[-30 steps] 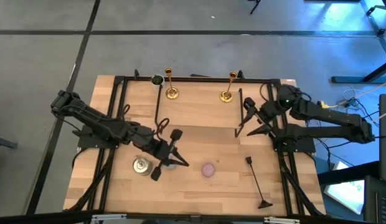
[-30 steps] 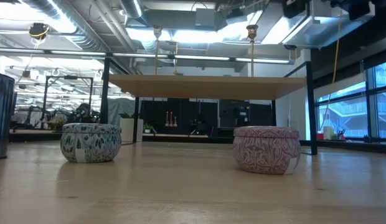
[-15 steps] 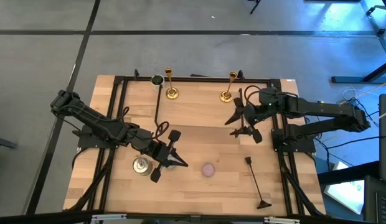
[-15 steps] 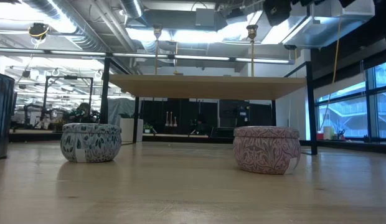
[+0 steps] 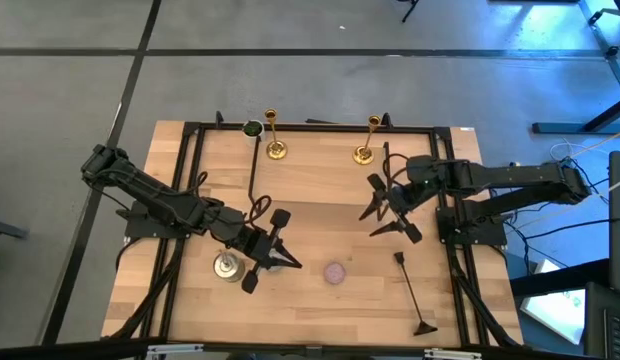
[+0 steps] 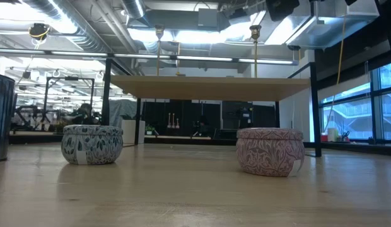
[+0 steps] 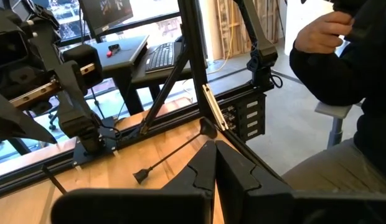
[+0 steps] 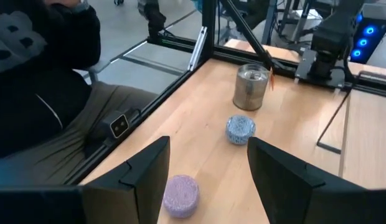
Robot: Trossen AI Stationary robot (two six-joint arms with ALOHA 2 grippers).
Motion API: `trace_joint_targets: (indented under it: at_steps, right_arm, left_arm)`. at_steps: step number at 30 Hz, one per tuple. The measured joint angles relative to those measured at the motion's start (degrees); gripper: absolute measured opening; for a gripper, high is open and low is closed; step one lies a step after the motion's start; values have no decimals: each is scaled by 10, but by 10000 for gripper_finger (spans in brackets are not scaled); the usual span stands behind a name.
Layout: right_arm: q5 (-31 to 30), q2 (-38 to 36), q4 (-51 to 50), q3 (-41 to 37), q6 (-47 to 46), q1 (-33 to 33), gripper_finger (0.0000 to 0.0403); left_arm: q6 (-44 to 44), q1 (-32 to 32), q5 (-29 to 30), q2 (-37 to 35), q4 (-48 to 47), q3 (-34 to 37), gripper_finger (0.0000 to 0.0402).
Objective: Pick & Place candle stick holders
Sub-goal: Put the blue scented candle on the shelf
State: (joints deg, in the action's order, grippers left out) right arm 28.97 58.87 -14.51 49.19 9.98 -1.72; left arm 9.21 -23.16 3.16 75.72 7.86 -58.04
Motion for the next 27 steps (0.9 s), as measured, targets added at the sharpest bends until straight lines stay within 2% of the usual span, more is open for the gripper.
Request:
trace_joint_targets:
  at_steps: [9, 16, 27]
  right_arm:
    - [-3, 0, 17, 0, 14, -15, 218]
    - [-82, 15, 20, 0, -1, -36, 218]
    - [-84, 26, 57, 0, -18, -50, 218]
  left_arm:
    - [0, 0, 0, 0, -4, 0, 1]
    - [0, 0, 0, 0, -4, 0, 1]
    - [5, 0, 0, 0, -4, 0, 1]
